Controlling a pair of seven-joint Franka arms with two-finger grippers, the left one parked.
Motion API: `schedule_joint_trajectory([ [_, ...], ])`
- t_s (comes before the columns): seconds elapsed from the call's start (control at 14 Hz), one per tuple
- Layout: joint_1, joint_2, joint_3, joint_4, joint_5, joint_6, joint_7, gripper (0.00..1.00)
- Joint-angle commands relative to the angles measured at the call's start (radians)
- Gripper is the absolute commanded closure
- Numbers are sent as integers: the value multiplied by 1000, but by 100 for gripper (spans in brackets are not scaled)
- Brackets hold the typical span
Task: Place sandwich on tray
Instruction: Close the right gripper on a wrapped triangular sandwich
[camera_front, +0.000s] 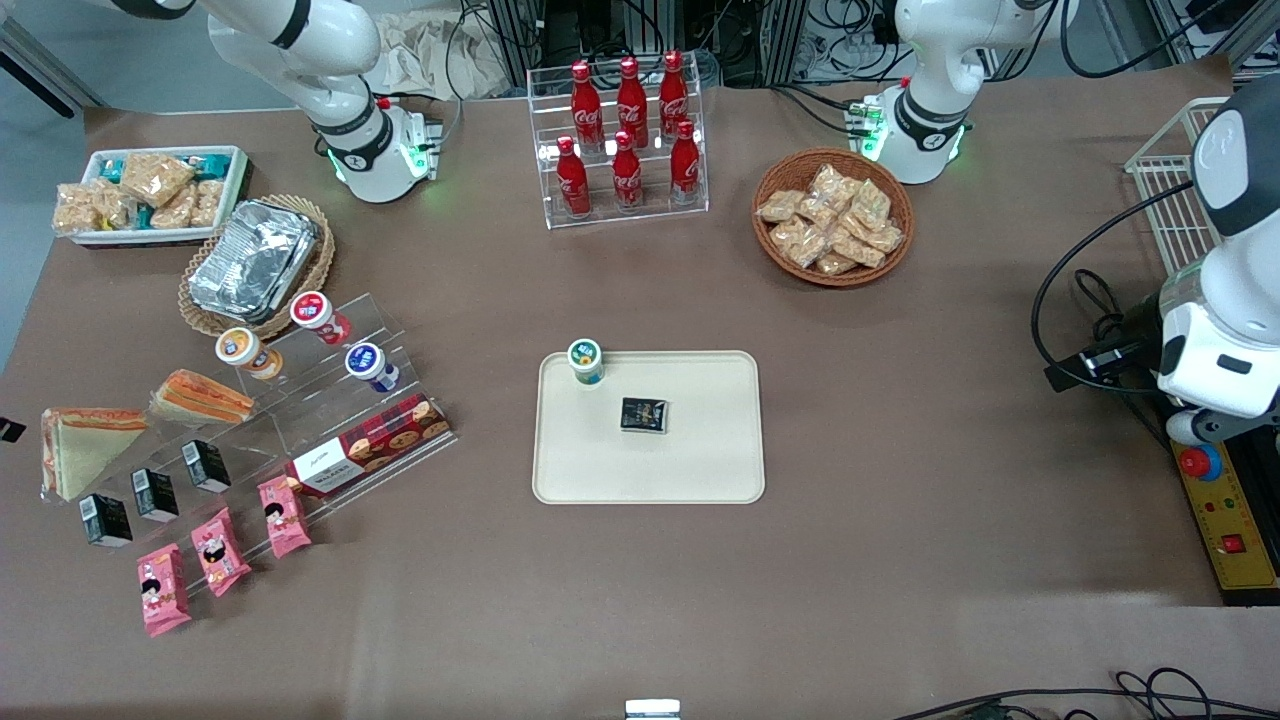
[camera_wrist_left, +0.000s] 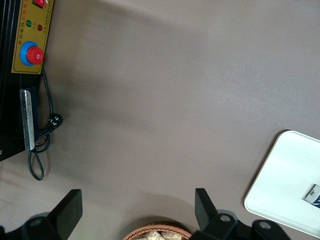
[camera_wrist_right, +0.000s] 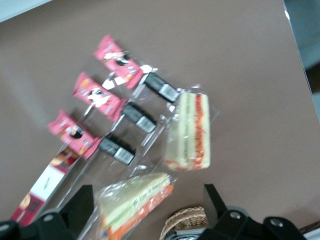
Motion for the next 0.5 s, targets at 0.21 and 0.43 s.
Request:
schedule_joint_trajectory([
  [0.21, -132, 148, -2, 4, 91, 136, 63, 2],
  [0.43, -138, 181, -2, -1, 138, 141, 65, 3],
])
